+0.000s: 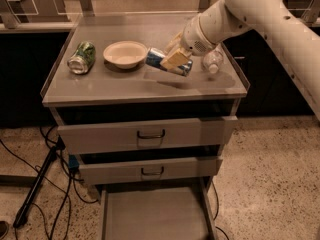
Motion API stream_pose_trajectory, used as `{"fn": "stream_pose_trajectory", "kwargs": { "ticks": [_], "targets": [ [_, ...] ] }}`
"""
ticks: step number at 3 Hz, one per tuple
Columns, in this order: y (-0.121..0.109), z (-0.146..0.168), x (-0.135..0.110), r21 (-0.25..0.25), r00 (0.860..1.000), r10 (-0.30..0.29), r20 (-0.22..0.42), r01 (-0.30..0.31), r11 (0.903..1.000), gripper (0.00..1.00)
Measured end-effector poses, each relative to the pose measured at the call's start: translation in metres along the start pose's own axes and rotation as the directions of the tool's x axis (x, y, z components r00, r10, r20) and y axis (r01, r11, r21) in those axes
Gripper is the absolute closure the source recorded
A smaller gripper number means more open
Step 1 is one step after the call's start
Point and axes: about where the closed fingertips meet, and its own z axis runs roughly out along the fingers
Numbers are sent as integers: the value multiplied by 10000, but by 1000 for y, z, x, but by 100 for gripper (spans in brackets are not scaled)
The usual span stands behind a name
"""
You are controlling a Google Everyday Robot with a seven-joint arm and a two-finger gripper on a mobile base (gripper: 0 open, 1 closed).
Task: Pick redbull can from bottom drawer and place on counter
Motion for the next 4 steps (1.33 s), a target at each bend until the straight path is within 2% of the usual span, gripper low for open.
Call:
{"fn": "stream_pose_trajectory", "kwargs": {
  "ticks": [3, 4],
  "targets": [
    [-2, 40, 27, -866, 9949, 591, -819, -662, 9940, 100],
    [-2, 44, 30, -928, 9943, 627, -861, -707, 9932, 100]
  ]
}}
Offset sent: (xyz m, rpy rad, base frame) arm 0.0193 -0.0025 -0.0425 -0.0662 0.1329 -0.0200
